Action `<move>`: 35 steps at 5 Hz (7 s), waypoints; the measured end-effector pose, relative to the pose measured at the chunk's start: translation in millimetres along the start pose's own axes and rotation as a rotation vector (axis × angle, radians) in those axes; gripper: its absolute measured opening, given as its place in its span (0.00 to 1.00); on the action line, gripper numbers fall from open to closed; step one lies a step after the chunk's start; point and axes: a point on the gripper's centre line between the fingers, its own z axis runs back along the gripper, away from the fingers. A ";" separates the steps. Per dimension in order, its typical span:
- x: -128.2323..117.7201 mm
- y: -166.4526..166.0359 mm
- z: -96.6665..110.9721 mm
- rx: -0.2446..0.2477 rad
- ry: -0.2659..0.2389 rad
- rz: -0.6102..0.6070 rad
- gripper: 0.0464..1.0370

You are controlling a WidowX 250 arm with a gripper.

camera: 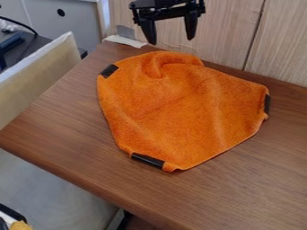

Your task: Fold cloth from top to bottom

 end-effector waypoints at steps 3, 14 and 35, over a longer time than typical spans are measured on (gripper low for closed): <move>13.7 42.9 -19.5 0.008 0.122 -0.015 0.96; 34.7 162.7 -104.1 0.131 0.126 -0.057 0.03; -35.6 -46.6 14.3 -0.167 0.109 -0.475 0.96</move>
